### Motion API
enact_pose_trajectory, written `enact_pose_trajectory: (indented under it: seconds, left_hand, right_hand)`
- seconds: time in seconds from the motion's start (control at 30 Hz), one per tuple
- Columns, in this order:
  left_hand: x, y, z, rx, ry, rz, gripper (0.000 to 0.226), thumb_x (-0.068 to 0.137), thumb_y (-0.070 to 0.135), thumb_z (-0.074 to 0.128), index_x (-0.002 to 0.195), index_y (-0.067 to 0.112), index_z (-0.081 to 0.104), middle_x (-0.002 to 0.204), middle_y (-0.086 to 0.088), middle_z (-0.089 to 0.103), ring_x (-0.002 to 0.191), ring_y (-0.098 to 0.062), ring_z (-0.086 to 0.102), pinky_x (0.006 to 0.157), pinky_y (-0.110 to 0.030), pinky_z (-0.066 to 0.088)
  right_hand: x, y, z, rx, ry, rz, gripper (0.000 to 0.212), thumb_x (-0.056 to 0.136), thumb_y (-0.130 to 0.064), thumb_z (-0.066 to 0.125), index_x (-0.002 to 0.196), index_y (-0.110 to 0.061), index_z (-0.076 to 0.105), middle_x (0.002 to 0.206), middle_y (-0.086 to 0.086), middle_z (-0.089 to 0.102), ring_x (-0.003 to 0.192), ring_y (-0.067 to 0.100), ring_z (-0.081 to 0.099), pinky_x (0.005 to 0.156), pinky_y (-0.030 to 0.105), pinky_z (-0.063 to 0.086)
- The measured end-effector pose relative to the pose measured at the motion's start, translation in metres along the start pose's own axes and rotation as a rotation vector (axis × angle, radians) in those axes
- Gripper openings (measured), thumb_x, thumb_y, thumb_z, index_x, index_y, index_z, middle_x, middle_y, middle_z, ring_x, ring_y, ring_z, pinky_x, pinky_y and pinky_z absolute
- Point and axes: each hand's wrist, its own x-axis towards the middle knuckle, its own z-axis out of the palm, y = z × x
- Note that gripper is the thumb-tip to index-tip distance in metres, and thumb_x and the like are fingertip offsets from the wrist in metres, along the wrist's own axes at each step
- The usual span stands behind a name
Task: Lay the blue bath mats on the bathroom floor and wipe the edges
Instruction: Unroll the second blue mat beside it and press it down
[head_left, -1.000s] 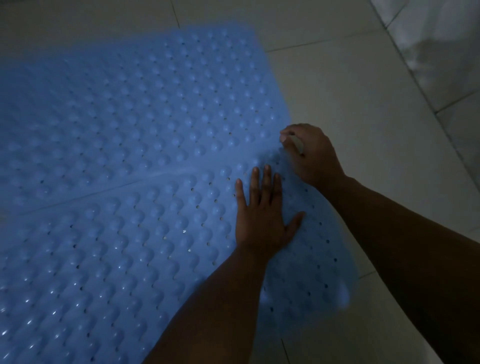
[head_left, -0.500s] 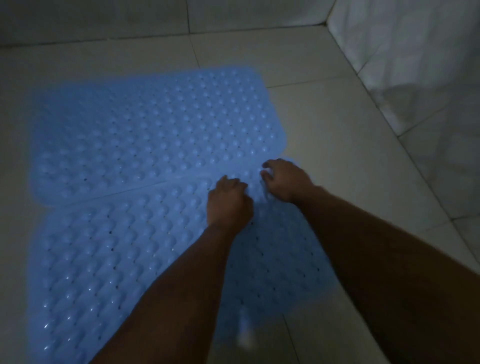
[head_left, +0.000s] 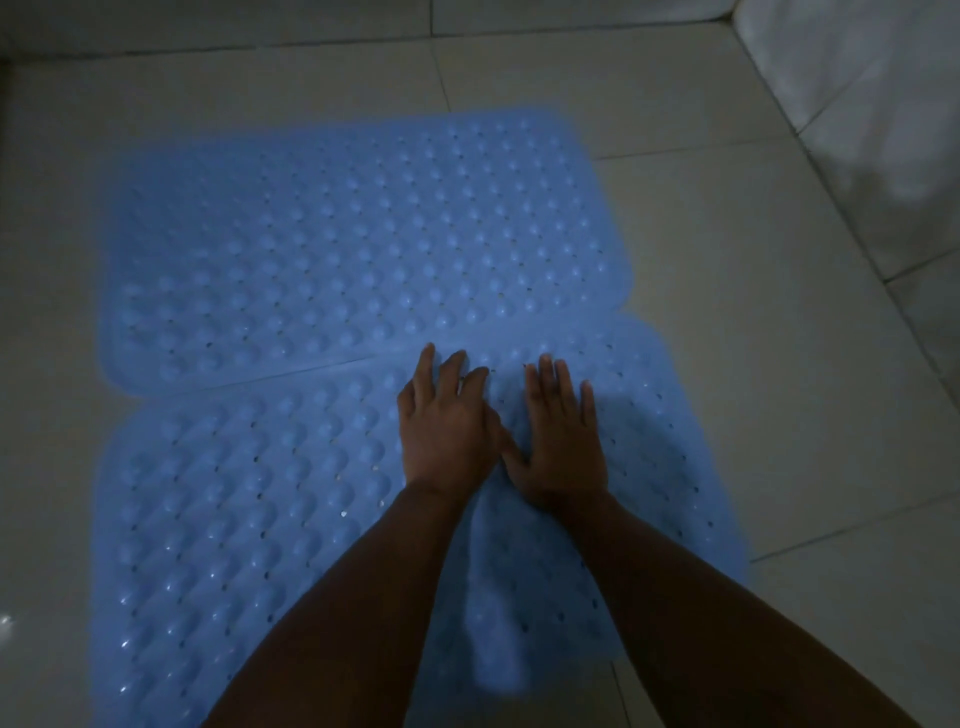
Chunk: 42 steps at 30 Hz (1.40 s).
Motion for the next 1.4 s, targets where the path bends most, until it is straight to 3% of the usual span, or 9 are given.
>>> enact_pose_trajectory:
  seconds: [0.3,0.43,0.5,0.6,0.67,0.83,1.03,1.2,1.4]
  left_hand:
    - [0.007,-0.006,0.009,0.006,-0.007,-0.049,0.045,0.086,0.029,0.059,0.131,0.023,0.061,0.152,-0.005,0.049,0.153,-0.035,0.024,0.112,-0.052,0.035]
    - [-0.002,-0.007,0.0,0.022,-0.034,-0.066,0.05,0.084,0.036,0.046,0.129,0.022,0.063,0.151,-0.006,0.051,0.152,-0.036,0.027,0.111,-0.053,0.036]
    - [-0.006,-0.005,-0.004,0.018,-0.036,-0.069,0.052,0.083,0.036,0.042,0.128,0.021,0.064,0.149,-0.006,0.053,0.151,-0.037,0.03,0.11,-0.052,0.037]
    - [-0.014,0.003,-0.006,0.019,-0.093,-0.062,0.05,0.086,0.032,0.05,0.133,0.02,0.061,0.152,-0.007,0.05,0.151,-0.037,0.028,0.112,-0.052,0.035]
    - [-0.018,0.012,-0.002,0.006,-0.158,-0.025,0.055,0.088,0.033,0.053,0.141,0.021,0.054,0.158,-0.009,0.042,0.154,-0.038,0.021,0.116,-0.054,0.031]
    - [-0.027,0.022,0.028,0.091,-0.323,0.16,0.079,0.095,0.059,0.018,0.162,0.019,0.019,0.171,-0.013,0.002,0.156,-0.038,-0.013,0.125,-0.059,0.001]
    - [-0.024,0.025,0.012,0.158,-0.126,0.233,0.09,0.097,0.073,0.024,0.163,0.013,0.012,0.17,-0.016,-0.005,0.157,-0.035,-0.012,0.124,-0.06,0.006]
    - [-0.024,0.04,-0.005,0.151,-0.106,0.251,0.096,0.094,0.079,0.023,0.163,0.013,0.013,0.171,-0.014,-0.007,0.157,-0.036,-0.013,0.123,-0.061,0.006]
    - [-0.047,0.017,-0.013,0.128,-0.311,0.153,0.118,0.076,0.095,0.024,0.164,0.018,0.004,0.17,-0.011,-0.018,0.154,-0.034,-0.024,0.124,-0.06,-0.005]
  right_hand:
    - [0.002,0.0,0.0,0.002,-0.065,0.016,0.095,0.093,-0.075,0.019,0.161,-0.01,0.007,0.17,0.01,0.0,0.157,0.023,-0.007,0.126,0.054,0.002]
    - [0.012,-0.002,-0.014,0.115,-0.17,0.07,0.099,0.088,-0.079,0.021,0.161,-0.013,0.014,0.17,0.008,0.004,0.157,0.024,0.0,0.126,0.053,0.003]
    - [0.03,-0.001,-0.031,0.175,-0.282,0.124,0.088,0.093,-0.076,0.029,0.158,-0.016,0.029,0.169,0.009,0.014,0.156,0.025,0.014,0.126,0.049,0.013]
    - [0.064,0.007,-0.074,0.327,-0.379,0.172,0.063,0.097,-0.066,0.042,0.132,-0.017,0.063,0.147,0.01,0.054,0.135,0.029,0.051,0.111,0.04,0.039]
    - [0.074,0.014,-0.095,0.449,-0.341,0.154,0.05,0.097,-0.059,0.05,0.121,-0.02,0.069,0.13,0.005,0.067,0.121,0.028,0.061,0.105,0.041,0.047]
    - [0.081,0.026,-0.1,0.418,-0.088,0.097,0.034,0.1,-0.048,0.052,0.097,-0.018,0.069,0.098,0.004,0.072,0.094,0.025,0.068,0.084,0.04,0.054]
    - [0.103,0.019,-0.121,0.394,0.196,-0.111,0.038,0.097,-0.047,0.048,0.093,-0.016,0.07,0.096,0.003,0.069,0.097,0.024,0.066,0.083,0.035,0.051]
    - [0.096,0.029,-0.125,0.284,0.399,-0.169,0.038,0.099,-0.042,0.049,0.1,-0.013,0.073,0.114,0.007,0.068,0.114,0.03,0.061,0.096,0.042,0.05]
    - [0.078,0.008,-0.1,0.37,0.236,-0.161,0.042,0.097,-0.044,0.049,0.101,-0.009,0.071,0.113,0.01,0.067,0.116,0.03,0.059,0.098,0.039,0.049]
